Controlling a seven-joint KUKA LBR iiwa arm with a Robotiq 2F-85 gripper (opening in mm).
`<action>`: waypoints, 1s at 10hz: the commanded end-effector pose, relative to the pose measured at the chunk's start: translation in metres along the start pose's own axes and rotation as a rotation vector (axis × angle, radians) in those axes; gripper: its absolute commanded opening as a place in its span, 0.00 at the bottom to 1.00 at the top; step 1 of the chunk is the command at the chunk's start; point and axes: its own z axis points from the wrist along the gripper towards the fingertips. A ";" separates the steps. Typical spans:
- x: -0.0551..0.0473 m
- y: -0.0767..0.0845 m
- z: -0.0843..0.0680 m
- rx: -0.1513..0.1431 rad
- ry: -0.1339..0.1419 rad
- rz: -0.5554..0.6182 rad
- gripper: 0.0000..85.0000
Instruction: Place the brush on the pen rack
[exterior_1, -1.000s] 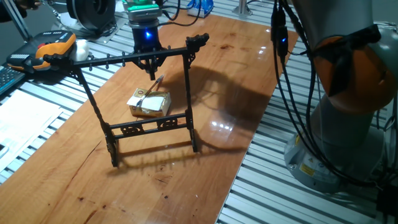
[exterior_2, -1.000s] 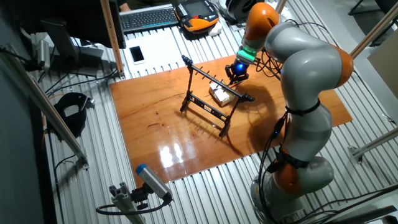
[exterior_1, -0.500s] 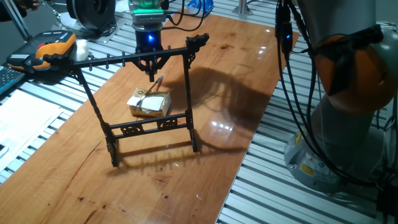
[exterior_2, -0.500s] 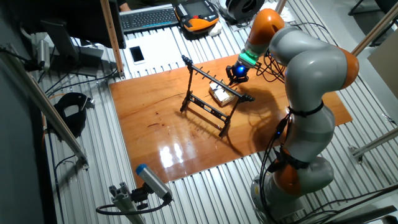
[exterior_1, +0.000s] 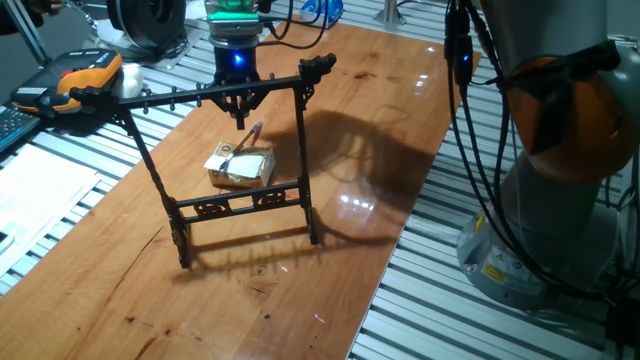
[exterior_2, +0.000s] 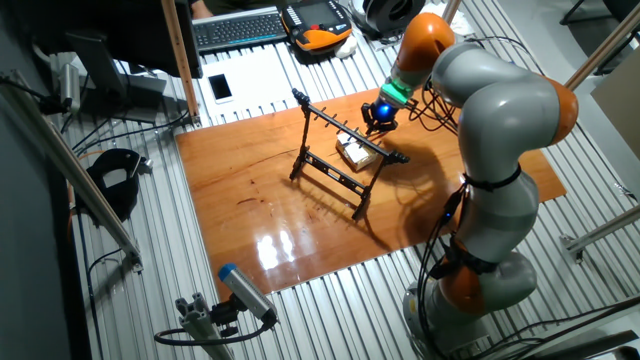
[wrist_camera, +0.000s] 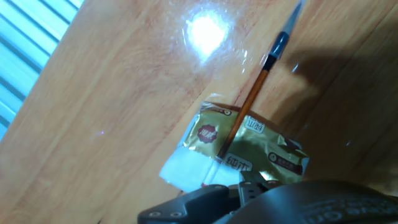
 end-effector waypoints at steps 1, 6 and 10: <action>0.000 0.001 0.000 0.000 0.000 0.006 0.00; 0.002 0.005 0.003 -0.019 -0.002 0.010 0.00; 0.002 0.005 0.003 -0.001 0.061 0.038 0.00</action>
